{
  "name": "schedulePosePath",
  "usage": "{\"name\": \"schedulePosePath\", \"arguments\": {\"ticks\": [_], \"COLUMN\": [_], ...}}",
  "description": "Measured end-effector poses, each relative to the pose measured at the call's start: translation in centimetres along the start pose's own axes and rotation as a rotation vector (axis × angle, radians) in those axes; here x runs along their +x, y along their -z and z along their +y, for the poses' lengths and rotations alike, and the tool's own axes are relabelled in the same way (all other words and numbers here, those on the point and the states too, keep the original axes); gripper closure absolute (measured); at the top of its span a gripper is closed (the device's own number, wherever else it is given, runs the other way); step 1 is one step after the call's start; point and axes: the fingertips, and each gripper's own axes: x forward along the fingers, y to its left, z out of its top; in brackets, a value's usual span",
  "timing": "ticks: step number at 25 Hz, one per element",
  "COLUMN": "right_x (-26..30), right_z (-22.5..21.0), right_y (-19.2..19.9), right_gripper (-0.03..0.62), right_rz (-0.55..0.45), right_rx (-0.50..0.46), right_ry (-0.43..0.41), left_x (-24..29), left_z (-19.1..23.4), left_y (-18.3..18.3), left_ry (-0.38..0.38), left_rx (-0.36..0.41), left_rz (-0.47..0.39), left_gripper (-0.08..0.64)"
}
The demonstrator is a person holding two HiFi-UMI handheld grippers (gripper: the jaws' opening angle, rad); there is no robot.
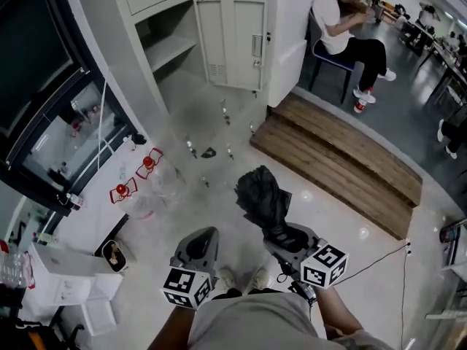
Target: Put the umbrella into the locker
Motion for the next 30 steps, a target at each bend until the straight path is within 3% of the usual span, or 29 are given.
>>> {"name": "schedulePosePath", "arguments": {"ticks": [19, 30], "right_x": [9.3, 10.9], "right_z": [5.2, 5.8], "right_y": [-1.3, -1.5], "right_gripper": [0.345, 0.345], "right_rz": [0.028, 0.041], "right_rx": [0.001, 0.006], "right_ry": [0.034, 0.022], "left_x": [-3.1, -3.9], "left_z": [9.0, 10.6], "left_y": [-0.4, -0.3], "left_ry": [0.067, 0.059], "left_rx": [0.035, 0.029], "left_rz": [0.0, -0.01], "left_gripper": [0.54, 0.539]}}
